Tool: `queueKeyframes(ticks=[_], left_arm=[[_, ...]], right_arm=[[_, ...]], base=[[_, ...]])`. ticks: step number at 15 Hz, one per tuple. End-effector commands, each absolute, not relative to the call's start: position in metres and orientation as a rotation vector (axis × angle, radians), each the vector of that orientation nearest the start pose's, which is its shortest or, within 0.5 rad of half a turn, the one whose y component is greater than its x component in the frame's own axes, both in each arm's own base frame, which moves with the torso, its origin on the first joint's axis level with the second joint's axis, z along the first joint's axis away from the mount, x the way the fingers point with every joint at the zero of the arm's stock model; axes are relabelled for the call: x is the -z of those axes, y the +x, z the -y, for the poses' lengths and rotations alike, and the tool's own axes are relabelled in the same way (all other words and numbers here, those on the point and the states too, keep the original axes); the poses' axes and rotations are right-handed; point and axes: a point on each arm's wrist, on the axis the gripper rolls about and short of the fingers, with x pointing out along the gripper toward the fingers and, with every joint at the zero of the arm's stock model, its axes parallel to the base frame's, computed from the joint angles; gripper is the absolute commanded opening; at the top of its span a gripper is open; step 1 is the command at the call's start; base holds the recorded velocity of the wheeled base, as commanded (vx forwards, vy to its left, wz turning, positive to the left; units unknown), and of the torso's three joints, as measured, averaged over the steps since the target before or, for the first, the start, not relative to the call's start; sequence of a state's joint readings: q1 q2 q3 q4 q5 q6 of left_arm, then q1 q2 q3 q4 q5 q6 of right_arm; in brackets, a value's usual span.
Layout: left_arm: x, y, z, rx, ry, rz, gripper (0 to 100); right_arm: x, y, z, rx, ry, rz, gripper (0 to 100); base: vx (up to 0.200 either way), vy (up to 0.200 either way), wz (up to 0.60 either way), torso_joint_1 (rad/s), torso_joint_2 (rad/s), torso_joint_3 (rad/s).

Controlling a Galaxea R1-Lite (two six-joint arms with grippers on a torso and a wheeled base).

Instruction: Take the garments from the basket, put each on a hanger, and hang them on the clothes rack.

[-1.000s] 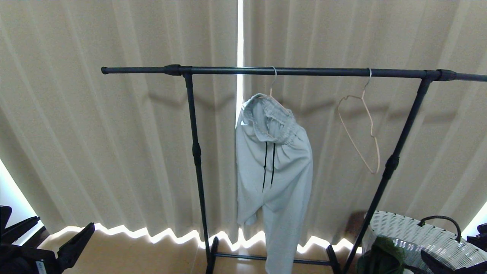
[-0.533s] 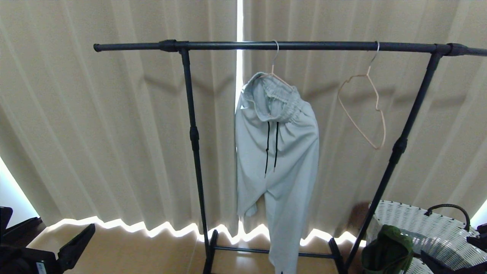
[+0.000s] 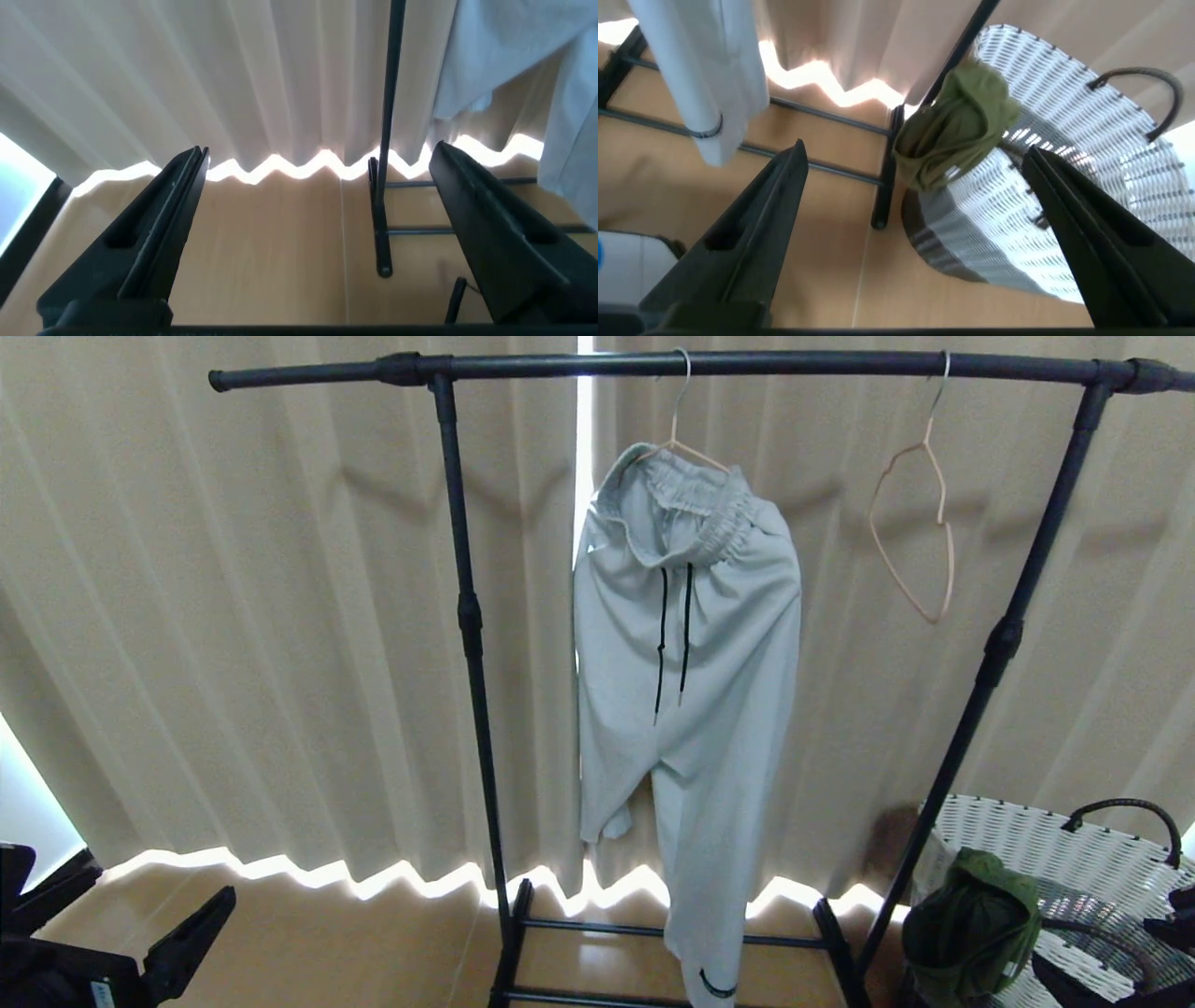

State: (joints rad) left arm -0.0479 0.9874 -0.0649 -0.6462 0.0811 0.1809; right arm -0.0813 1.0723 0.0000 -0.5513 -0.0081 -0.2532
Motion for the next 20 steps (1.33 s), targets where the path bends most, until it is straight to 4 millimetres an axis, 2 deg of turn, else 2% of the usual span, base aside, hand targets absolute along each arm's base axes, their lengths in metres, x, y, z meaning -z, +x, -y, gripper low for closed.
queueKeyframes(ticks=[1, 5, 13, 20], left_arm=[[-0.1285, 0.0991, 0.0029, -0.009, 0.196, -0.279, 100], [-0.129, 0.0999, 0.0031, -0.006, 0.195, -0.279, 100], [-0.1309, 0.1069, 0.0035, -0.002, 0.214, -0.295, 100], [-0.1294, 0.1051, 0.0034, -0.001, 0.215, -0.298, 100]], right_arm=[[-0.0949, 0.0953, 0.0079, 0.02, -0.228, -0.531, 100], [-0.0941, 0.095, 0.0079, 0.019, -0.227, -0.54, 100], [-0.0941, 0.0951, 0.0078, 0.018, -0.228, -0.54, 100], [-0.0942, 0.0949, 0.0078, 0.017, -0.229, -0.538, 100]], base=[[0.0, 0.0, 0.0, -0.11, 0.44, 0.32], [0.0, 0.0, 0.0, -0.047, 0.18, 0.121], [0.0, 0.0, 0.0, 0.0, 0.0, 0.0], [0.0, -0.2, 0.0, 0.002, 0.01, 0.006]])
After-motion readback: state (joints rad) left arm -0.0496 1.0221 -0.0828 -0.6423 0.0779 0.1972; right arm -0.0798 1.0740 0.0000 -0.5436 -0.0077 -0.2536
